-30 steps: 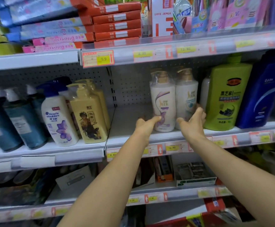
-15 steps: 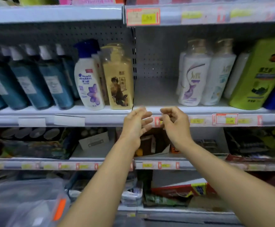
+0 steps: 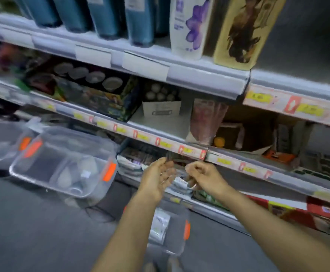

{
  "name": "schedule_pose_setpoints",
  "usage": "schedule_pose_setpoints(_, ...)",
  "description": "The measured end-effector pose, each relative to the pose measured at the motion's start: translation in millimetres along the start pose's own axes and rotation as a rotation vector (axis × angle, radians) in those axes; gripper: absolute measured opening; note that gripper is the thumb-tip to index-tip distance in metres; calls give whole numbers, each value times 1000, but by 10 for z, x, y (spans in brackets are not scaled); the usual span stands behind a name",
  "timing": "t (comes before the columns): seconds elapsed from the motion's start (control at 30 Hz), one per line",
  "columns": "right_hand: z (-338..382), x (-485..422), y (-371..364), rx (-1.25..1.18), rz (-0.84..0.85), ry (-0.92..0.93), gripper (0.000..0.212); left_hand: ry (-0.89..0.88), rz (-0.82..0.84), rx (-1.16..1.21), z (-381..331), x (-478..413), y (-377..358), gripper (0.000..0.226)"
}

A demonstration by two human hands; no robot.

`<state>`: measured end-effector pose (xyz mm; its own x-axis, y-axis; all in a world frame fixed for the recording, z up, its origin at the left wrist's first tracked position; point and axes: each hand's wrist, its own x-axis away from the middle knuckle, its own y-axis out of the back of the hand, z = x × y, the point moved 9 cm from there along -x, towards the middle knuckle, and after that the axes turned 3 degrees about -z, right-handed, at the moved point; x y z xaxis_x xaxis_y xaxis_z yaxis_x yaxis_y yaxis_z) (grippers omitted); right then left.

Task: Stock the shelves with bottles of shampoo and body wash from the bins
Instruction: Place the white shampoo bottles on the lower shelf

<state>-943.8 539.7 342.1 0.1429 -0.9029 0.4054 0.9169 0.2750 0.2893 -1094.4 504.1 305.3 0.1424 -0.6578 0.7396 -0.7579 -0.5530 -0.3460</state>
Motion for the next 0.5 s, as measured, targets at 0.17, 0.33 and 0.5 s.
schedule_pose_setpoints(0.17, -955, -538, -680, 100, 174, -253, 21, 142, -155, 178, 570, -678, 921, 31)
schedule_pose_setpoints(0.33, -1821, -971, -1168, 139, 245, -402, 21, 239, -314, 277, 1186, -1278, 1700, 18)
schedule_pose_setpoints(0.5, -2588, -1481, -1557, 54, 218, -537, 13, 265, -469, 320, 1824, -1936, 2272, 12)
